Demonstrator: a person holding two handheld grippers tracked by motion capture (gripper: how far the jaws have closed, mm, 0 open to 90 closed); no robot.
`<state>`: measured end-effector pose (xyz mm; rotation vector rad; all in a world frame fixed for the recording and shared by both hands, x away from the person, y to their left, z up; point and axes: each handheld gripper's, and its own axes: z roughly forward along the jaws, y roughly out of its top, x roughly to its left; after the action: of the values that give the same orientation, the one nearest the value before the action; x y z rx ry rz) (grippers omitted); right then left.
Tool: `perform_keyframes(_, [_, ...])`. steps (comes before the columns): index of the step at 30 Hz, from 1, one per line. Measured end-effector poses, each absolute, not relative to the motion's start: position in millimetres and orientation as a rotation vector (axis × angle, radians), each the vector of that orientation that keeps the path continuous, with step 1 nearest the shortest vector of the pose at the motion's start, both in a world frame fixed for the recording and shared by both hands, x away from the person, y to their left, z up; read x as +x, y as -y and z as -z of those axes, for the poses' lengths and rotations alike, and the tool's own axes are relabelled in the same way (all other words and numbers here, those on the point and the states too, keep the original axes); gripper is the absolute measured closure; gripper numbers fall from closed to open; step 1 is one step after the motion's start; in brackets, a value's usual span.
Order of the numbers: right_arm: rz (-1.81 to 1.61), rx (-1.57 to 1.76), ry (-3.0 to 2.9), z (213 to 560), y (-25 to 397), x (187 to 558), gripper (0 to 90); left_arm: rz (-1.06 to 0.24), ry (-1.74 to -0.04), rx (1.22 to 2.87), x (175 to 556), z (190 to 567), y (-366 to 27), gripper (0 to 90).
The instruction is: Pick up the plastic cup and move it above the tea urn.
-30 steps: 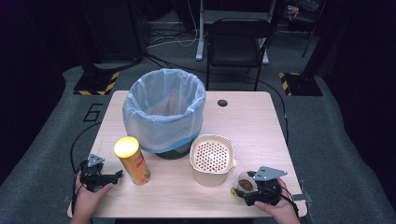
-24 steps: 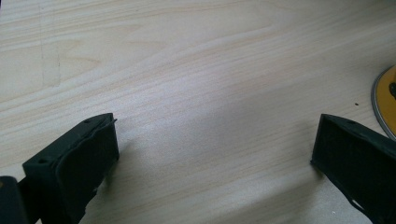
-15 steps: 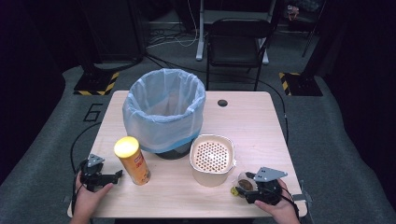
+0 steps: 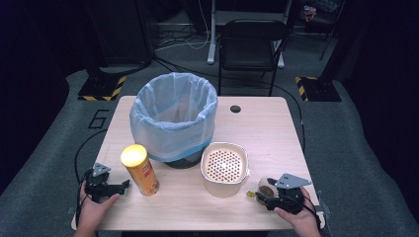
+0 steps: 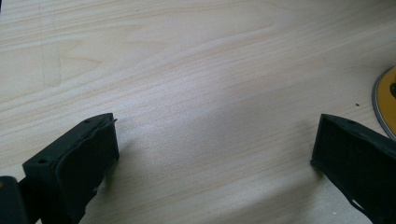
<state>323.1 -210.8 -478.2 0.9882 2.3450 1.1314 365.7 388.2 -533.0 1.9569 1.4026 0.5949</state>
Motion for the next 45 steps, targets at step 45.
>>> perform_keyframes(45, [-1.291,1.042,-2.238,418.7,197.1,348.8,34.7,-0.596,-1.404,1.957,365.7,533.0,-388.1,0.2])
